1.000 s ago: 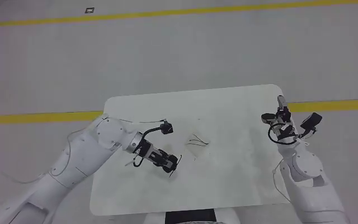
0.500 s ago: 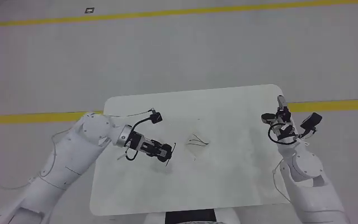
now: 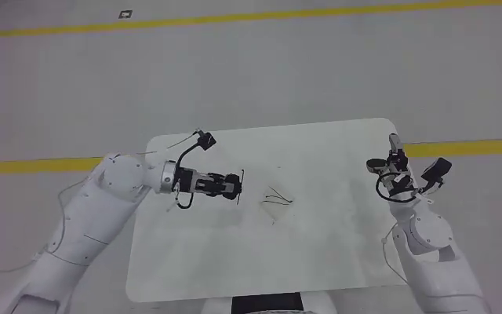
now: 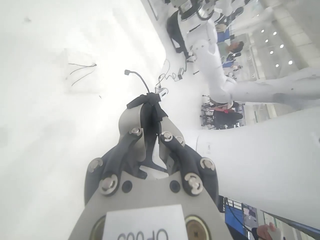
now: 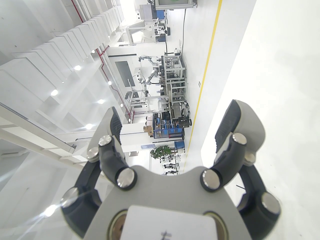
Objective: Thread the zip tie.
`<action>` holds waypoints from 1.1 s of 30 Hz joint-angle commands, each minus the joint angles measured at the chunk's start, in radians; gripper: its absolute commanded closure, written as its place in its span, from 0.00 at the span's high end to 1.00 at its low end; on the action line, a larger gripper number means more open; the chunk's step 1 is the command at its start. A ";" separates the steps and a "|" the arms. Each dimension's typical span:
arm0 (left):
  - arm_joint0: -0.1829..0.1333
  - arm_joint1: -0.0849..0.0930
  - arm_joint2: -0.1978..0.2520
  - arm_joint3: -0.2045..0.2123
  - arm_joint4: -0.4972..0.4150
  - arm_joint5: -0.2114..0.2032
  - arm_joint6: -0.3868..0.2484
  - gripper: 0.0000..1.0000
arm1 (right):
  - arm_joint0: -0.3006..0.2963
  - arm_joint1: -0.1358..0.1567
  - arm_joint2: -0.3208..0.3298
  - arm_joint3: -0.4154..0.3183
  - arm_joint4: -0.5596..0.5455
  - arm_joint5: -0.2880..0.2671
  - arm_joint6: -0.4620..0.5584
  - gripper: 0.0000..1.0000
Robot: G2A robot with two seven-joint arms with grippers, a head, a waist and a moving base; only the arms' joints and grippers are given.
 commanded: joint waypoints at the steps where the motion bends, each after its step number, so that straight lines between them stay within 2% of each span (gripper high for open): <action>1: 0.016 -0.008 -0.063 0.010 -0.038 0.000 -0.046 0.00 | 0.000 0.000 0.000 0.000 0.000 0.000 0.000 1.00; 4: 0.037 -0.027 -0.147 0.031 -0.099 0.000 -0.105 0.00 | 0.000 0.000 0.000 0.000 0.000 0.000 0.000 1.00; 6: 0.048 -0.048 -0.214 0.054 -0.140 0.000 -0.165 0.00 | 0.000 0.000 0.000 0.000 0.000 0.000 0.000 1.00; 8: 0.054 -0.071 -0.258 0.072 -0.146 0.000 -0.173 0.00 | 0.000 0.000 0.000 0.000 0.000 0.000 0.000 1.00; 12: 0.055 -0.108 -0.291 0.095 -0.179 0.000 -0.173 0.00 | 0.000 0.000 0.000 0.000 0.000 0.000 0.000 1.00; 15: 0.048 -0.127 -0.303 0.115 -0.210 0.000 -0.173 0.00 | 0.000 0.000 0.000 0.000 0.000 0.000 0.000 1.00; 21: 0.048 -0.127 -0.303 0.115 -0.210 0.000 -0.173 0.00 | 0.000 0.000 0.000 0.000 0.000 0.000 0.000 1.00; 23: 0.053 -0.127 -0.297 0.105 -0.194 0.002 -0.148 0.00 | 0.000 0.000 0.000 0.000 0.000 0.000 0.000 1.00; 27: 0.038 -0.126 -0.294 0.127 -0.186 0.000 -0.162 0.00 | 0.000 0.000 0.000 0.000 0.000 0.000 0.000 1.00; 30: 0.021 -0.129 -0.296 0.142 -0.184 0.000 -0.173 0.00 | 0.049 0.001 -0.015 0.008 -0.020 0.028 0.070 1.00; 33: 0.005 -0.135 -0.292 0.150 -0.189 0.000 -0.173 0.00 | 0.124 0.003 -0.030 0.029 -0.033 0.066 0.149 1.00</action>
